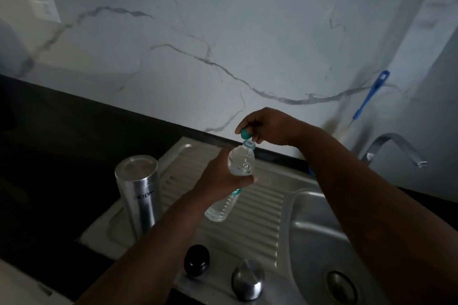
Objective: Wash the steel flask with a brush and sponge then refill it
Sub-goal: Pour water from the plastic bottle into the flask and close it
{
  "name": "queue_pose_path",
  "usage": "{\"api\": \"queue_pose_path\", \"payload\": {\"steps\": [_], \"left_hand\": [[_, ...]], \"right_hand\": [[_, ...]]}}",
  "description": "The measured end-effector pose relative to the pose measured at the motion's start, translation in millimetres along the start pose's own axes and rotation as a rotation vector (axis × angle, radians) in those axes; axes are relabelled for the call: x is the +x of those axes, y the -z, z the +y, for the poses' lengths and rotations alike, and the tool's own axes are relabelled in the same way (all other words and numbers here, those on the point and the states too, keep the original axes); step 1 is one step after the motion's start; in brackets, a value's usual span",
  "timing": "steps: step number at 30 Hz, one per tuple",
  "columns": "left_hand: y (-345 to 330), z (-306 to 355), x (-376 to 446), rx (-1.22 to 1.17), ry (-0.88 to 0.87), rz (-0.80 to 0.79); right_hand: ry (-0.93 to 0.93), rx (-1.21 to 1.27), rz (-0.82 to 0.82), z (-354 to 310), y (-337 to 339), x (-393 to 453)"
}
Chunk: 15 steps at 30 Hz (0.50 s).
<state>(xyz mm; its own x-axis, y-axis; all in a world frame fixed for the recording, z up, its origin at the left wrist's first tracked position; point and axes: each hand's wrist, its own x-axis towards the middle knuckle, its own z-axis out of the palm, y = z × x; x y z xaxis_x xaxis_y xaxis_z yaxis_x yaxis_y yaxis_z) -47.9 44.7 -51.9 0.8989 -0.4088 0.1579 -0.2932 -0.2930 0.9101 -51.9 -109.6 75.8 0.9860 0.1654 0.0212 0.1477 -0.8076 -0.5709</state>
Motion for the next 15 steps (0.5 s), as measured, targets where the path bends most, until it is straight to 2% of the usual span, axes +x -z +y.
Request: {"api": "queue_pose_path", "payload": {"steps": [4,7,10,12,15], "left_hand": [[-3,-5,2,-0.039,-0.004,-0.001],[-3,-8,3,-0.054,-0.008,0.052],[-2,-10,4,-0.061,-0.034,0.129],[-2,-12,3,-0.052,-0.050,0.165],[-1,-14,2,-0.043,-0.055,0.182]], "right_hand": [[-0.182,0.386,0.159,16,-5,6],[-0.399,0.668,0.250,40,-31,6],[-0.618,0.487,0.123,70,-81,-1],[-0.740,0.463,0.021,81,-116,-7],[-0.753,0.334,-0.124,89,-153,-10]]}}
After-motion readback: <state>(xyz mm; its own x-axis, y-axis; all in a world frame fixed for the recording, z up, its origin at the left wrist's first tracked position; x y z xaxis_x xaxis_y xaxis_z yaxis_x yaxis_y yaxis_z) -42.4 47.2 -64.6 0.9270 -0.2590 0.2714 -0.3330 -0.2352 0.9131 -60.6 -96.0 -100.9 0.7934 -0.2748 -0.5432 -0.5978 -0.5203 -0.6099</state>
